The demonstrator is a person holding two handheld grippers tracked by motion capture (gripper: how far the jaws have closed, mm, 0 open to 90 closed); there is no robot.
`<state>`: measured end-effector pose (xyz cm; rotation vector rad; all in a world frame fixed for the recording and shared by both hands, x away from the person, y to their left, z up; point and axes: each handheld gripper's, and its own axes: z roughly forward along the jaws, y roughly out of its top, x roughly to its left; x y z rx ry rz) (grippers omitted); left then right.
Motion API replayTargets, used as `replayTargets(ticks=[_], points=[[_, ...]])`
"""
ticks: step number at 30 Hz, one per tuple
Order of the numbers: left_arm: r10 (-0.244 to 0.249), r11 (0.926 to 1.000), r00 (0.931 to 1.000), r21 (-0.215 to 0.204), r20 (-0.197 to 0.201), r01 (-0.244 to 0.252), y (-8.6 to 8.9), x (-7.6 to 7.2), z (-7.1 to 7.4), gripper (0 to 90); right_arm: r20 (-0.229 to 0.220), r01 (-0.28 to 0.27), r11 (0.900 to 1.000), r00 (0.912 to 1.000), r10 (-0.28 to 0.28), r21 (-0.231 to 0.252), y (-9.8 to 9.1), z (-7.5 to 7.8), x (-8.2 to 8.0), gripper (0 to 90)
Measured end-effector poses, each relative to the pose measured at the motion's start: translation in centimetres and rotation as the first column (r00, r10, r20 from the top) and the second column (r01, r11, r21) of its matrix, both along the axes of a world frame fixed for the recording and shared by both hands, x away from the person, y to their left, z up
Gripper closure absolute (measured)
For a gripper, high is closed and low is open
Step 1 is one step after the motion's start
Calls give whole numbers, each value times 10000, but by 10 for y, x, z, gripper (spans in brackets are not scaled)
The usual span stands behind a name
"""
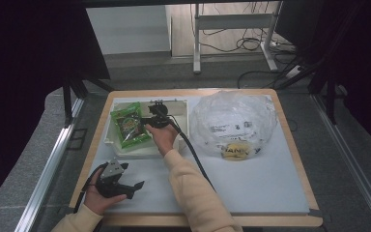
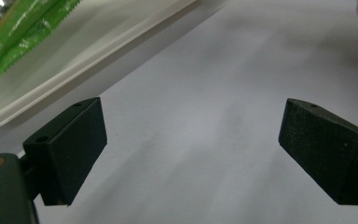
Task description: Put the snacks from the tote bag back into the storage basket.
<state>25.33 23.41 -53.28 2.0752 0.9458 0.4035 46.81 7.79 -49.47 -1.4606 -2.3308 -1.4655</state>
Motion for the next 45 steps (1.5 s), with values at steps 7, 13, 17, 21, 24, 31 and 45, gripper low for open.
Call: replayTargets(ticks=[7, 13, 17, 21, 24, 31, 45], points=[[-8, 10000, 10000, -11, 4, 8, 0, 0, 0, 78, -211, 0, 9999, 9998, -3, -155, 4, -11, 2, 762], [-14, 10000, 10000, -4, 4, 14, 0, 0, 0, 78, -416, -274, 9990, 9988, 259, -341, -1, -10, 2, 598], [-6, 10000, 10000, 13, 15, 5, 0, 0, 0, 78, 139, -432, 9967, 9989, 443, -683, -9, 3, -5, 568], [14, 10000, 10000, 34, 16, -14, 0, 0, 0, 78, 528, -555, 9954, 9968, 597, -778, -15, 13, -12, 552], [38, 10000, 10000, 56, 49, -38, 0, 0, 0, 78, 883, -754, 9929, 9926, 835, -917, -21, 23, -19, 514], [35, 9999, 10000, 121, 70, -35, 0, -1, 0, 78, 1593, -1070, 9877, 9793, 1245, -1142, -49, 40, -36, 487], [197, 9995, 9997, 226, 106, -200, 1, 0, 0, 78, 2781, -1081, 9861, 9503, 1397, -1260, -135, 61, -78, 477]])
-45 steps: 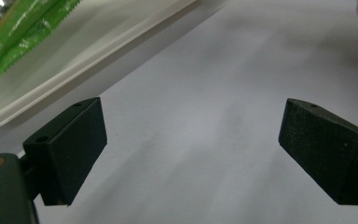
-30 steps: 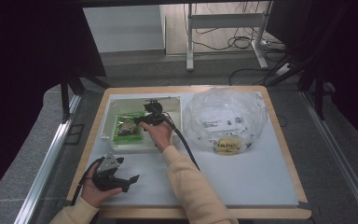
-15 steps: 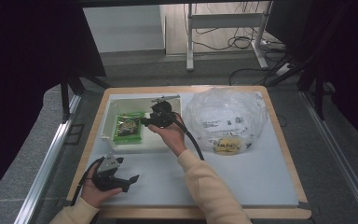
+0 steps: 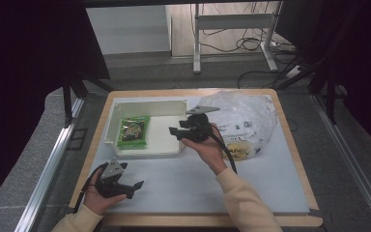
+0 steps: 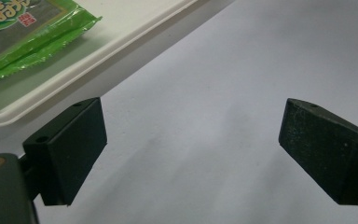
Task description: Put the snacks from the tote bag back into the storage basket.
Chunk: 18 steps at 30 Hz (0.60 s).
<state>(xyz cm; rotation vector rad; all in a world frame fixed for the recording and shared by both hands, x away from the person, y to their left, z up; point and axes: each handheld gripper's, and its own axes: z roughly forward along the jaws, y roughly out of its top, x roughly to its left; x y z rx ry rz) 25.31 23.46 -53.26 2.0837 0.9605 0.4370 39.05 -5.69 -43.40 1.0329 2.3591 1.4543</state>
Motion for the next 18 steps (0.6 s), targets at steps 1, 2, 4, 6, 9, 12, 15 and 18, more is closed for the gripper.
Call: replayTargets(ticks=[1, 2, 4, 6, 9, 12, 15, 18], points=[[30, 10000, 10000, -8, 1, -30, 0, 0, 0, 77, 145, 73, 10000, 9999, -73, -37, -7, -1, -4, 476], [67, 10000, 10000, -8, 16, -67, 1, 0, 0, 77, 211, 114, 9999, 9997, -113, -84, -14, -2, -8, 472], [98, 10000, 9998, -18, 151, -97, 1, -1, 1, 79, 217, 206, 9997, 9996, -204, -87, -28, -4, -13, 470], [105, 9999, 9998, -34, 144, -105, 0, -1, 1, 80, 189, 308, 9995, 9993, -308, -11, -42, -5, -19, 469], [121, 9999, 9999, 42, 62, -122, -1, -1, 0, 79, 218, 273, 9996, 9994, -273, 26, -60, -7, -30, 466], [173, 9998, 9998, -6, -2, -173, -1, -1, 0, 79, 243, 364, 9989, 9991, -357, -296, -83, -17, -46, 459], [296, 9995, 9996, -71, -26, -296, 2, 1, 0, 79, 221, 410, 9981, 9990, -400, -469, -94, -22, -53, 455], [344, 9991, 9993, -251, -144, -347, 4, 2, -1, 79, -64, 506, 9964, 9987, -512, -683, -111, -36, -62, 452]])
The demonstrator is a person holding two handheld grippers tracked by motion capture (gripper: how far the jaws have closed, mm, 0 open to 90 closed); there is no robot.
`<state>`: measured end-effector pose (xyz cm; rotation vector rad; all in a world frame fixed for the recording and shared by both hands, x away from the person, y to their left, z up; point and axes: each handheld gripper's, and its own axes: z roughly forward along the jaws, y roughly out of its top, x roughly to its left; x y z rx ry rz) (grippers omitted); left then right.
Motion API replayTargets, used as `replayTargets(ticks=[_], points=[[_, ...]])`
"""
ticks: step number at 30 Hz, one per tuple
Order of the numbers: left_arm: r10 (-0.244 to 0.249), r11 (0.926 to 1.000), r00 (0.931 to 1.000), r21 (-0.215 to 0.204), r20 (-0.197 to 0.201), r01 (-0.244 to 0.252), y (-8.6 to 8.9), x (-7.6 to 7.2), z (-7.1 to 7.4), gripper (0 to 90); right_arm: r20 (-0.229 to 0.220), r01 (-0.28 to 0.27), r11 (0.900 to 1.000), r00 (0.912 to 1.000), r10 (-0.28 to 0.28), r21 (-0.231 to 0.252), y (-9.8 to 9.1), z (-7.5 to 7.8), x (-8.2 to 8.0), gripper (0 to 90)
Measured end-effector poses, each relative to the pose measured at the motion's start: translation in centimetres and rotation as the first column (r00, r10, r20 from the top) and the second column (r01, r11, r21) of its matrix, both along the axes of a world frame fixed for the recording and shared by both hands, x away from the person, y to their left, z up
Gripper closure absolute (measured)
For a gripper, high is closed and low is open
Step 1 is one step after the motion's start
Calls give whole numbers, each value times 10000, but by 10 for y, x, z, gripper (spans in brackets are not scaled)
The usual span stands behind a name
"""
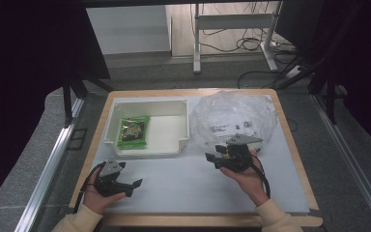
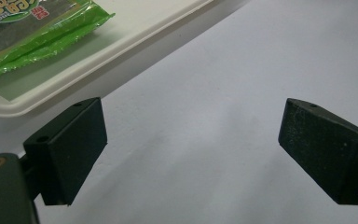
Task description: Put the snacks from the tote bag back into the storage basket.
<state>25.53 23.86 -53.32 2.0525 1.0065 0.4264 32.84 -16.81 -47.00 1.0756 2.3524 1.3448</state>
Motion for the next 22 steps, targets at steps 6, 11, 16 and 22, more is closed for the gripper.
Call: replayTargets(ticks=[6, 11, 16, 22], points=[[-79, 10000, 10000, 3, 15, 79, 0, -1, 0, 79, -262, 135, 9997, 9996, -141, -218, -9, -19, -7, 451], [-133, 9999, 9999, -6, 6, 133, 0, -1, 0, 79, -331, 233, 9981, 9991, -252, -571, -8, -33, -10, 451], [-153, 9999, 9999, -34, 4, 153, 0, -1, 0, 80, -203, 287, 9984, 9994, -297, -481, -8, -32, -10, 449], [-192, 9998, 9998, 17, -21, 192, -2, -1, -1, 80, -22, 428, 9983, 9991, -429, -405, -9, -32, -10, 447]])
